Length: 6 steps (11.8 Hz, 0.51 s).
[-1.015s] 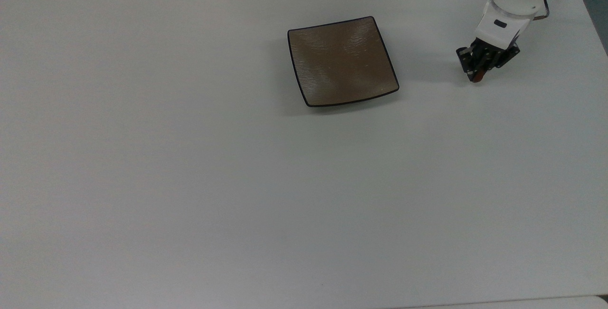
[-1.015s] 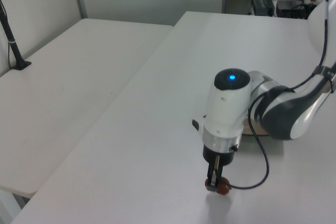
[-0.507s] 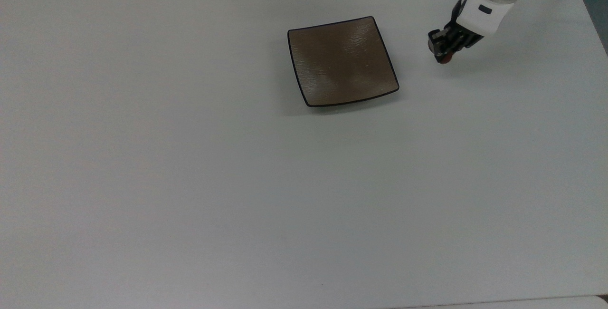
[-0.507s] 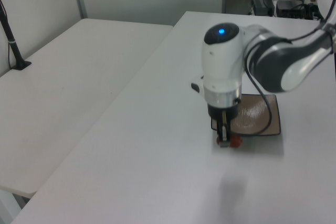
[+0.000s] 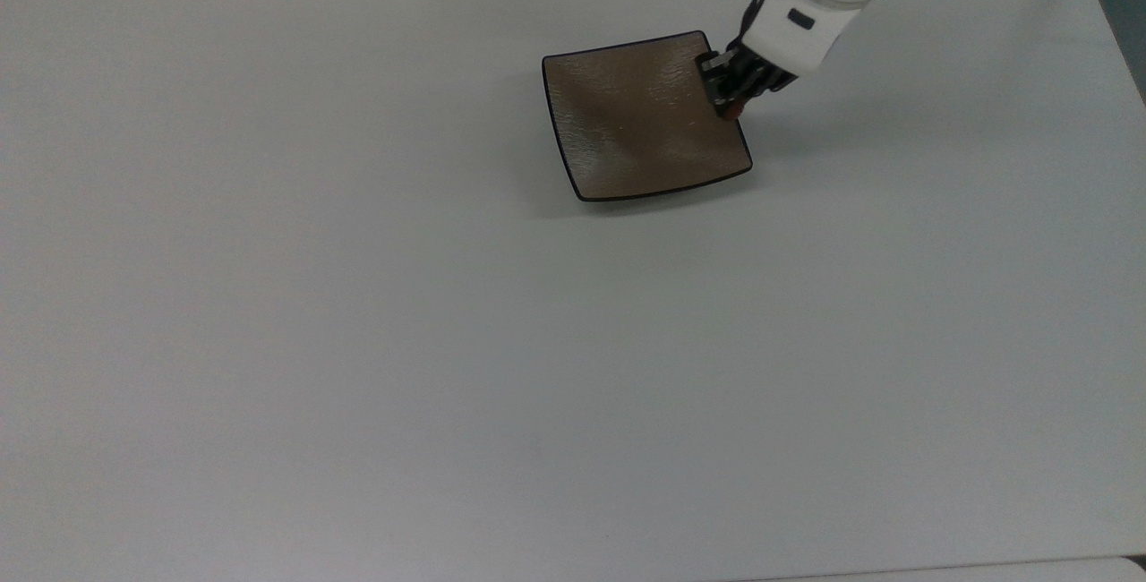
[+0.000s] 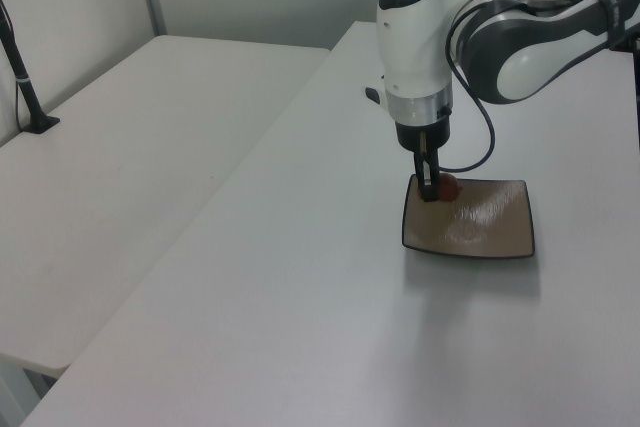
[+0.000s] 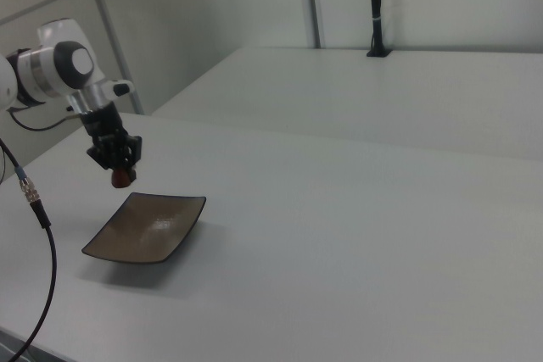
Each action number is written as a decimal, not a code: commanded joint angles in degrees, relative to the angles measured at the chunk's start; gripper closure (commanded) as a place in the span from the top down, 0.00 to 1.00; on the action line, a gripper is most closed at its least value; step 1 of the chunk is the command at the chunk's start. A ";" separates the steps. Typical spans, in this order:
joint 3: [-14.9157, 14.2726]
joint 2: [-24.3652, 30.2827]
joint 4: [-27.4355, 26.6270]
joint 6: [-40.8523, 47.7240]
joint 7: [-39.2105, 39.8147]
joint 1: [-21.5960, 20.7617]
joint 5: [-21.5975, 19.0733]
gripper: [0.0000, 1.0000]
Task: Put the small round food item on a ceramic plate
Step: 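Lift the food item and carry it over the brown plate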
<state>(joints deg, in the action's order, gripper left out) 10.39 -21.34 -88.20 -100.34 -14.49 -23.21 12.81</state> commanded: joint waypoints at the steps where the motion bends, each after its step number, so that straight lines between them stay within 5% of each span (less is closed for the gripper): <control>1: -1.69 2.00 -6.19 -1.87 2.62 1.24 -1.12 0.38; 3: -1.69 2.00 -7.34 -2.67 2.54 1.77 -0.68 1.00; 6: -1.69 2.18 -7.08 -2.67 2.54 2.21 -0.59 1.00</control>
<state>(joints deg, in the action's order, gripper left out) 9.05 -21.08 -93.40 -101.66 -13.04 -21.16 12.79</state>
